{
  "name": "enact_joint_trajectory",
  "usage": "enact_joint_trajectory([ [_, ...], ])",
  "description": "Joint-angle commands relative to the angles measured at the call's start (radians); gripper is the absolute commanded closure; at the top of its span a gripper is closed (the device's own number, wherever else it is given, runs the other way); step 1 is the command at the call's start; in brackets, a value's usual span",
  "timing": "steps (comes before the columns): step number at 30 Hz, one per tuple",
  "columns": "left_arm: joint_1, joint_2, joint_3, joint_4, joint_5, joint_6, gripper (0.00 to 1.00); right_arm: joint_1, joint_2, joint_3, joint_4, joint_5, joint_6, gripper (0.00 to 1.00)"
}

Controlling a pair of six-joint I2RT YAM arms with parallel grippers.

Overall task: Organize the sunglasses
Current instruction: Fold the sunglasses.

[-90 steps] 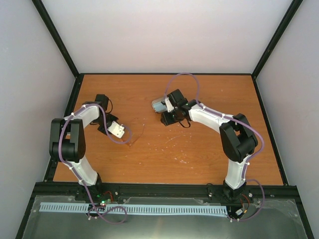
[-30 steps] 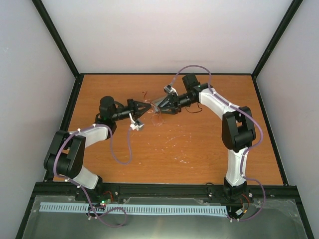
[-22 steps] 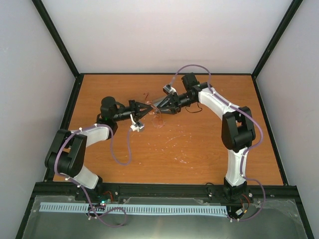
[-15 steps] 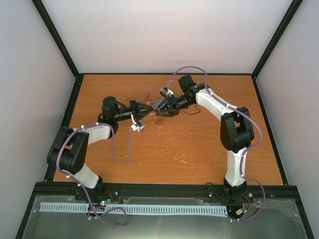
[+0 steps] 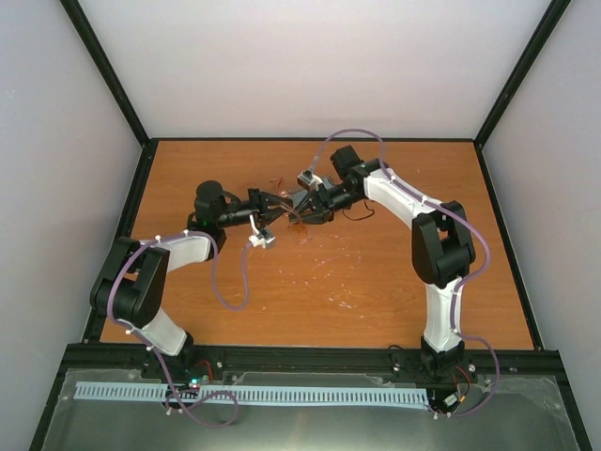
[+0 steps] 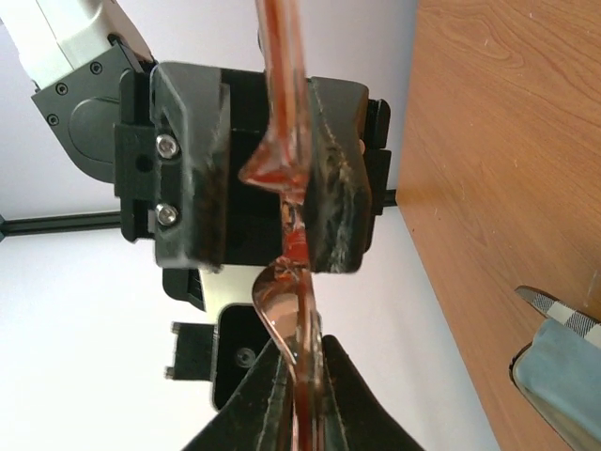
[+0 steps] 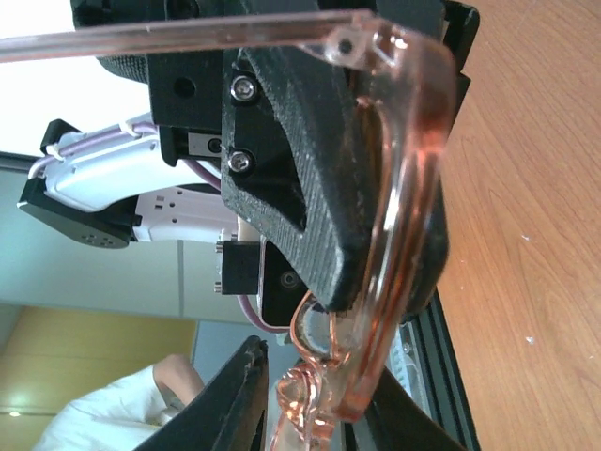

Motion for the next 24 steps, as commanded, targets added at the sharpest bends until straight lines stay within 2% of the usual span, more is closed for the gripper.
enact_joint_trajectory([
  [1, -0.02, 0.014, 0.025, 0.039, 0.038, -0.029, 0.89, 0.011, 0.015, 0.033, -0.015, -0.03, -0.019, 0.81],
  [4, -0.023, 0.015, 0.023, 0.048, 0.038, -0.031, 0.87, 0.011, 0.021, 0.042, -0.021, -0.021, -0.024, 0.9],
  [7, -0.025, 0.019, 0.02, 0.074, 0.032, -0.048, 0.76, 0.011, 0.03, 0.055, -0.024, -0.007, -0.025, 0.97],
  [9, -0.027, 0.018, 0.009, 0.108, 0.018, -0.071, 0.59, 0.009, 0.033, 0.067, -0.024, 0.012, -0.025, 0.97],
  [10, -0.027, 0.016, 0.002, 0.131, 0.005, -0.089, 0.45, 0.007, 0.033, 0.071, -0.021, 0.021, -0.023, 0.97],
  [11, -0.026, 0.011, -0.008, 0.151, -0.014, -0.11, 0.36, 0.003, 0.032, 0.072, -0.015, 0.03, -0.019, 0.97],
  [14, -0.027, -0.018, -0.036, 0.195, -0.099, -0.2, 0.25, -0.029, 0.017, 0.065, 0.032, 0.06, 0.018, 0.97],
  [18, -0.027, -0.108, -0.093, 0.2, -0.24, -0.341, 0.24, -0.11, -0.022, 0.036, 0.13, 0.095, 0.095, 0.97],
  [21, -0.026, -0.192, -0.135, 0.157, -0.349, -0.458, 0.26, -0.158, -0.032, 0.041, 0.131, 0.105, 0.095, 0.97],
  [22, -0.027, -0.22, -0.141, 0.128, -0.384, -0.506, 0.28, -0.165, -0.032, 0.044, 0.124, 0.109, 0.086, 0.97],
  [24, -0.027, -0.258, -0.114, 0.027, -0.479, -0.657, 0.39, -0.169, -0.022, 0.057, 0.092, 0.131, 0.06, 0.97],
])
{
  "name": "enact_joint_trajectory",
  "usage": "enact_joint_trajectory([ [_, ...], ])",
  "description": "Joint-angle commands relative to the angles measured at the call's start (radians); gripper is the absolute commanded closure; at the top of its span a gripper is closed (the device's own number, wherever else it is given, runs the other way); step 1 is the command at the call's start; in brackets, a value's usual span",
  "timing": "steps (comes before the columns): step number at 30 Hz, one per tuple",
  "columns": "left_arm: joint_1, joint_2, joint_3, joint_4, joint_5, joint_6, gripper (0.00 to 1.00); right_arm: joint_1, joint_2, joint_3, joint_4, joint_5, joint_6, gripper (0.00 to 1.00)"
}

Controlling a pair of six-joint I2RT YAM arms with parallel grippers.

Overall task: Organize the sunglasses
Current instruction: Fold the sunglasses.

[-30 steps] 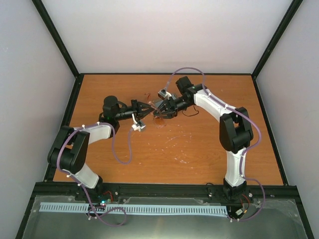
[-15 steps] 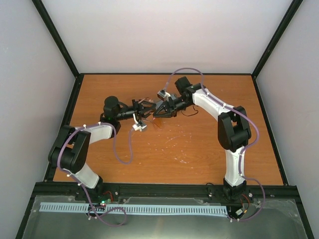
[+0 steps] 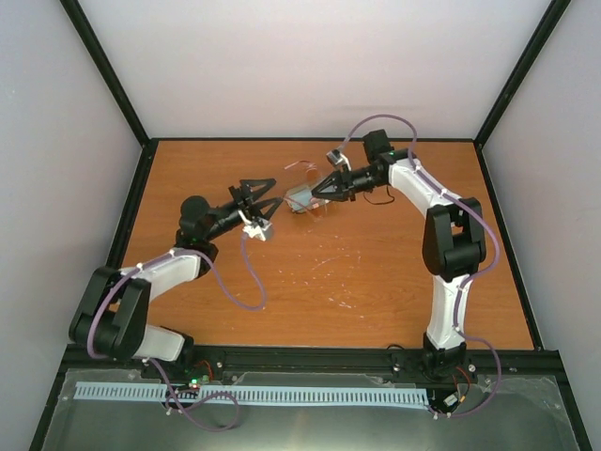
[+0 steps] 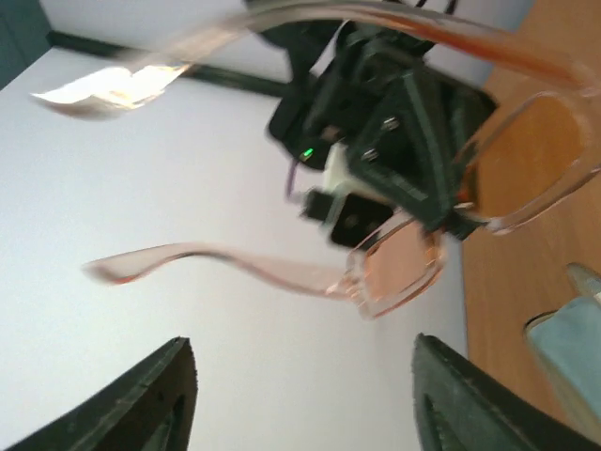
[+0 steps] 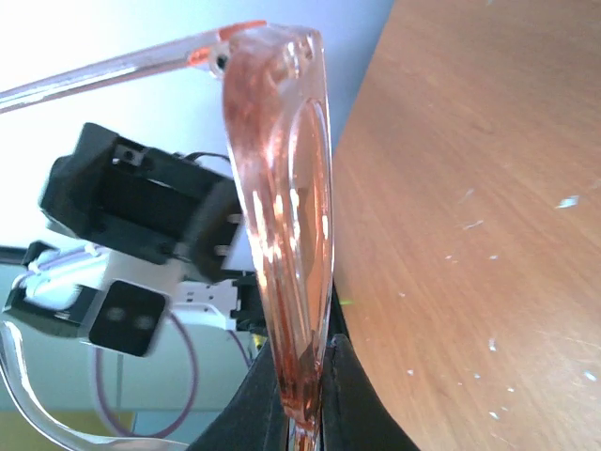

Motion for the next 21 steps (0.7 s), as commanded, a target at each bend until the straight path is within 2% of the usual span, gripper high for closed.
enact_joint_trajectory([
  [1, -0.007, -0.082, 0.06, -0.189, -0.248, -0.386, 0.47, -0.013, -0.035, 0.02, -0.029, 0.038, -0.029, 0.97],
  [4, 0.009, -0.025, 0.252, -0.461, -0.331, -0.623, 0.7, -0.001, -0.016, 0.023, -0.12, 0.054, -0.109, 0.97],
  [6, 0.039, 0.033, 0.375, -0.574, -0.29, -0.769, 0.77, 0.01, -0.008, 0.021, -0.169, 0.04, -0.156, 0.97],
  [8, 0.067, 0.089, 0.482, -0.635, -0.227, -0.887, 0.81, 0.022, -0.006, 0.014, -0.196, 0.006, -0.186, 0.97],
  [10, 0.09, 0.134, 0.566, -0.674, -0.164, -0.979, 0.84, 0.027, -0.008, 0.018, -0.217, -0.007, -0.206, 0.97],
  [14, 0.123, 0.198, 0.674, -0.734, 0.053, -1.108, 0.87, 0.029, -0.016, 0.027, -0.211, -0.039, -0.203, 0.97],
  [18, 0.125, 0.234, 0.714, -0.731, 0.317, -1.231, 0.85, 0.03, -0.001, 0.048, -0.158, -0.036, -0.155, 0.97],
  [21, 0.125, 0.252, 0.716, -0.681, 0.432, -1.355, 0.85, 0.032, 0.023, 0.085, -0.135, -0.032, -0.127, 0.97],
])
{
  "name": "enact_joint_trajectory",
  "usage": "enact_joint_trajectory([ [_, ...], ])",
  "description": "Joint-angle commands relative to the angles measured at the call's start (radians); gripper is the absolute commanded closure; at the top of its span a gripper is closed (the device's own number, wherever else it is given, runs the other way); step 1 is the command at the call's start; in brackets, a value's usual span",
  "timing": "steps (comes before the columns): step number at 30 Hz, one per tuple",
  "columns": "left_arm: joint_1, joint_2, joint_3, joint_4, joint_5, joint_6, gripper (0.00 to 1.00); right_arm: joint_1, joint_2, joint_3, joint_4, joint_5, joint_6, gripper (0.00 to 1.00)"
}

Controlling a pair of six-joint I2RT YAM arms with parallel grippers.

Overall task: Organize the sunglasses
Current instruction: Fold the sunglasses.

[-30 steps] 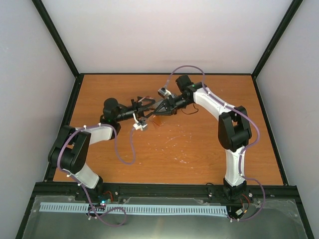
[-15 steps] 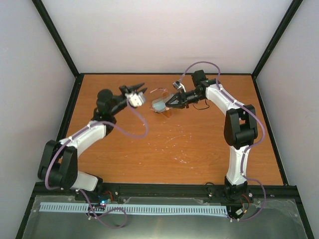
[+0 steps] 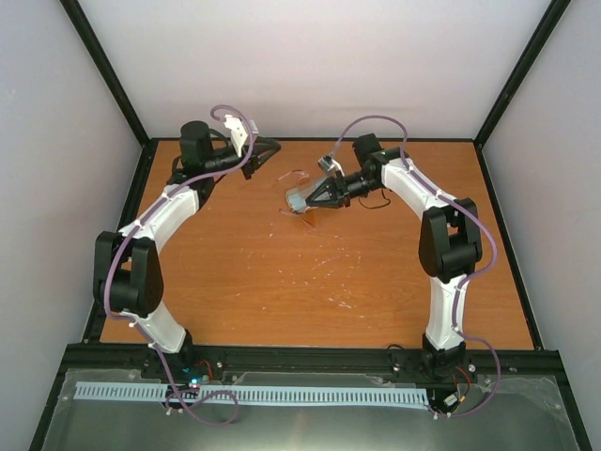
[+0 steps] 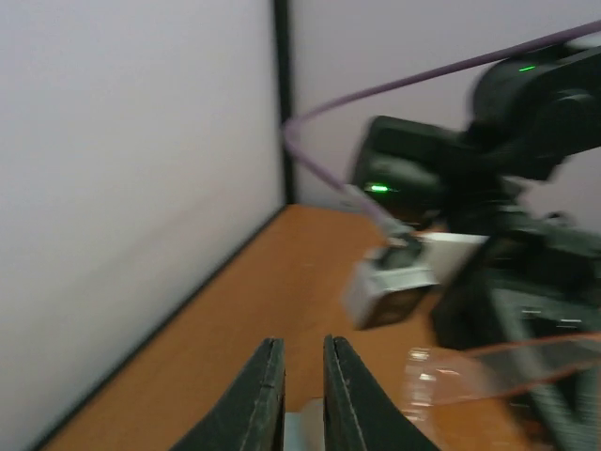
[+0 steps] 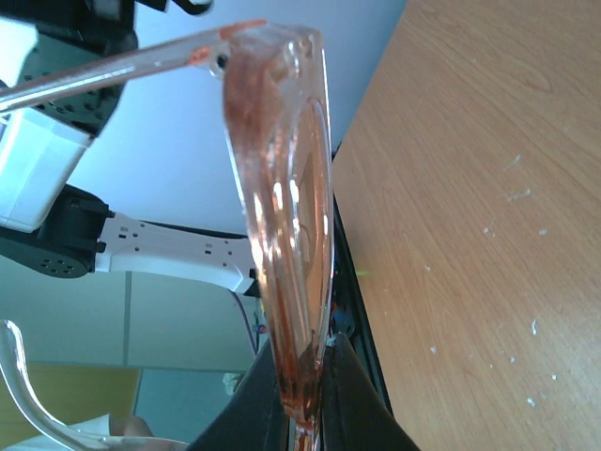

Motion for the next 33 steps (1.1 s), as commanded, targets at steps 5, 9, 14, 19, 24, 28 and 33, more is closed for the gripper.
enact_joint_trajectory([
  [5, -0.015, 0.025, 0.043, 0.014, 0.317, -0.281, 0.85, 0.011, 0.069, 0.127, 0.047, -0.018, 0.052, 0.97],
  [9, -0.031, 0.016, 0.043, -0.035, 0.327, -0.242, 0.85, 0.021, 0.096, 0.162, 0.043, -0.01, 0.053, 0.97],
  [14, -0.074, 0.011, 0.035, -0.084, 0.32, -0.203, 0.85, 0.027, 0.117, 0.198, 0.059, -0.004, 0.078, 0.97],
  [19, -0.125, 0.016, 0.012, -0.172, 0.301, -0.119, 0.85, 0.028, 0.113, 0.248, 0.142, -0.014, 0.166, 0.97],
  [24, -0.134, 0.031, -0.016, -0.246, 0.255, -0.034, 0.85, 0.031, 0.105, 0.311, 0.153, -0.044, 0.196, 0.97],
  [28, -0.132, 0.043, -0.015, -0.301, 0.171, 0.039, 0.83, 0.031, 0.085, 0.295, 0.113, -0.063, 0.162, 0.97],
  [33, -0.082, 0.027, -0.032, -0.205, 0.059, -0.096, 0.7, 0.021, 0.059, 0.225, 0.035, -0.043, 0.073, 0.97],
])
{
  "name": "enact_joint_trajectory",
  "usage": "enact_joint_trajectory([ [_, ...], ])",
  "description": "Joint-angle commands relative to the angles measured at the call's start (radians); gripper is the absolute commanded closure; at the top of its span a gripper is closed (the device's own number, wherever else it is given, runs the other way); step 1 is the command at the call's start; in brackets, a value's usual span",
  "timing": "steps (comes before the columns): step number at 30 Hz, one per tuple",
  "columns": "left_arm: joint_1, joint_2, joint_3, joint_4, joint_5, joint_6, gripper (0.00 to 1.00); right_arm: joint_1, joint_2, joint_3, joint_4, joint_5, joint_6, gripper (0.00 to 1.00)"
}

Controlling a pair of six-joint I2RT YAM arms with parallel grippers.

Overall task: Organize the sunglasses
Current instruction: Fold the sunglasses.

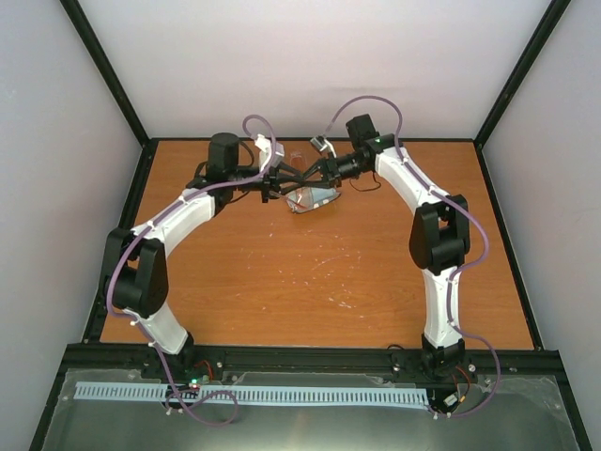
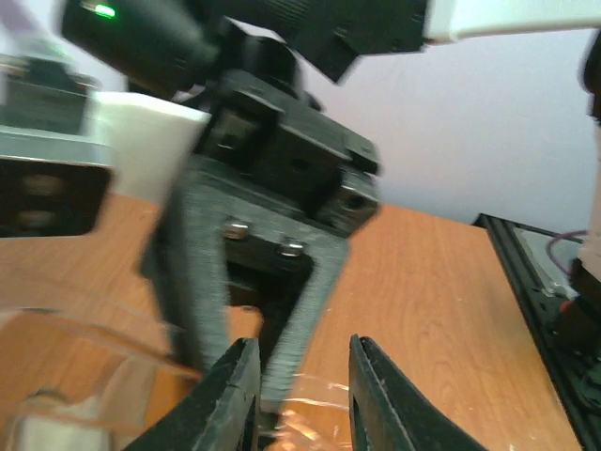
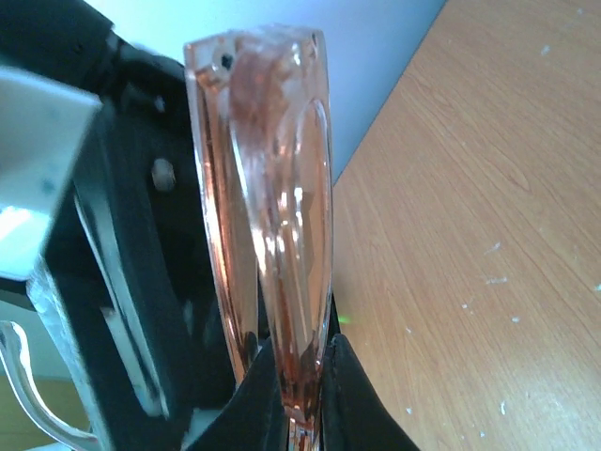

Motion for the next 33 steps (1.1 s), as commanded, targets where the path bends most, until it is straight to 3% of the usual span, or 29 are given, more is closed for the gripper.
enact_joint_trajectory([
  [1, 0.069, -0.004, -0.023, 0.068, -0.163, -0.119, 0.66, -0.001, -0.061, -0.062, -0.063, -0.061, -0.062, 0.97],
  [4, 0.135, -0.011, -0.014, 0.096, -0.255, -0.235, 0.63, -0.015, -0.07, -0.07, -0.055, -0.046, -0.055, 0.97],
  [7, 0.157, -0.037, -0.016, 0.025, -0.255, -0.16, 0.65, -0.022, -0.048, -0.018, -0.03, -0.031, -0.017, 0.97],
  [13, 0.171, -0.144, -0.128, -0.031, -0.136, -0.076, 0.8, -0.037, 0.007, 0.033, 0.211, 0.067, 0.211, 0.97],
  [17, 0.171, -0.229, -0.198, -0.077, -0.122, -0.005, 0.81, -0.045, 0.09, 0.126, 0.299, 0.099, 0.34, 0.97],
  [23, 0.154, -0.282, -0.205, -0.044, -0.054, -0.058, 0.81, -0.042, 0.206, 0.296, 0.342, 0.114, 0.443, 0.97],
  [33, 0.065, -0.194, -0.166, 0.019, -0.018, -0.088, 0.79, 0.003, 0.172, 0.263, 0.286, 0.09, 0.38, 0.97],
])
